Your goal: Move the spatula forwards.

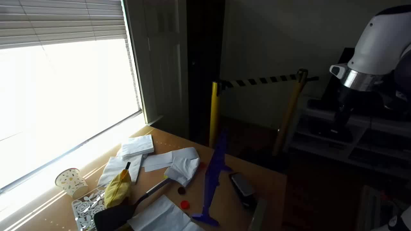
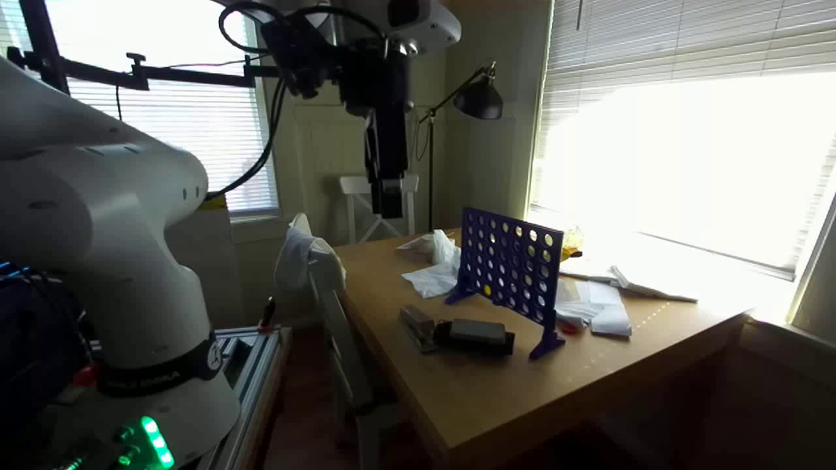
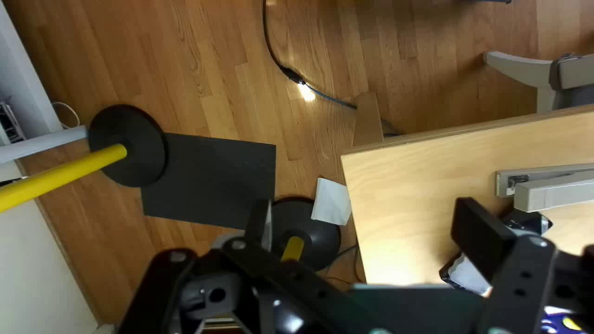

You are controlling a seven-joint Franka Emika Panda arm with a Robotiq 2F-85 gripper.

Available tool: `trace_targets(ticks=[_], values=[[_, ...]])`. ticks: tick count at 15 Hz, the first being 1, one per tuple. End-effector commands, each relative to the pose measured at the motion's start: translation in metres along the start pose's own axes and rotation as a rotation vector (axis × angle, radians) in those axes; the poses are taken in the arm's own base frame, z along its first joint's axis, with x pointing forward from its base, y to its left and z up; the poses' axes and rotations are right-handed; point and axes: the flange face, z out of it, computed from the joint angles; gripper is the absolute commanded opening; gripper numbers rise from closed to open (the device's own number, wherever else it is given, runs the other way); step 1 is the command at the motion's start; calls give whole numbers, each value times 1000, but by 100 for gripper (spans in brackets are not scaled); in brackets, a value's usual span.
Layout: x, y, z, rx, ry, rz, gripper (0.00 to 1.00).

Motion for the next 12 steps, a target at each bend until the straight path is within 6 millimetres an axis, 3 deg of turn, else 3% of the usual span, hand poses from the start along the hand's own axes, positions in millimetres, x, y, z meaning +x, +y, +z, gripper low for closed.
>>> trace_targets(ticks=[1, 5, 6, 12], values=[[0, 0, -1, 0, -1, 0, 100], [0, 0, -1, 0, -1, 0, 100], [5, -8, -2, 42, 40, -51, 100], [41, -94, -30, 102, 266, -304, 100]])
